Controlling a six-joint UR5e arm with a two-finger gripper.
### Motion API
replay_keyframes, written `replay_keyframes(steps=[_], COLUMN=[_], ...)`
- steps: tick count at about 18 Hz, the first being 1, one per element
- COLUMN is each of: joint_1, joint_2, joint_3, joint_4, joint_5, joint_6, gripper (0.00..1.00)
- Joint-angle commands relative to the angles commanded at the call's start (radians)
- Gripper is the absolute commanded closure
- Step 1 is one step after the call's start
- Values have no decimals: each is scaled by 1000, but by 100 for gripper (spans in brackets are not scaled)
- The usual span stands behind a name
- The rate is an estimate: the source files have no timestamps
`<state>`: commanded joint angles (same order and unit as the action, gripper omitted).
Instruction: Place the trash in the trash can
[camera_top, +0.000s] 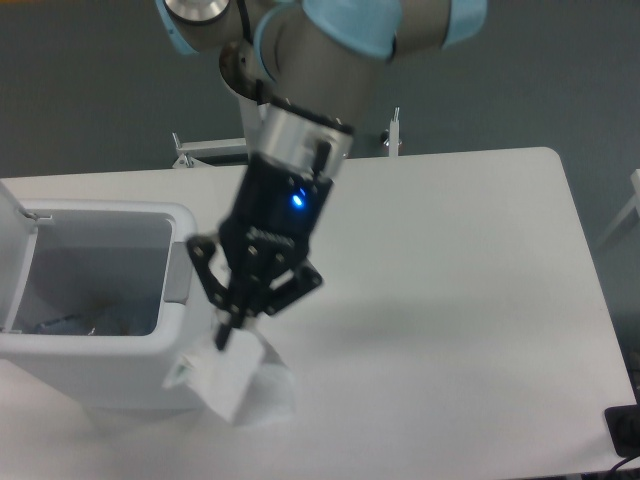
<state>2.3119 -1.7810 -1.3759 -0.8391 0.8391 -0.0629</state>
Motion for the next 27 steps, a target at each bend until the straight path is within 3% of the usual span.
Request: replay_keyframes(steps=[3, 6, 9, 13, 15, 16, 17, 19, 24, 27], joint_1=[-17, -69, -80, -94, -100, -100, -100, -101, -83, -28], joint_2=[37, 37, 40, 103, 136, 144, 146, 140, 137, 135], joint_3=[-78, -114, -129, -245, -313, -328, -331, -321, -315, -307], joint_4=[2, 8, 6, 12, 14, 14, 14, 12, 12, 12], joint_5=[-6, -17, -21, -21, -20, -20, -17, -15, -14, -12], joint_6=[14, 43, 60, 174, 263, 296, 326, 347, 348, 351], gripper=[100, 100, 95, 83, 69, 46, 16, 5, 5, 5])
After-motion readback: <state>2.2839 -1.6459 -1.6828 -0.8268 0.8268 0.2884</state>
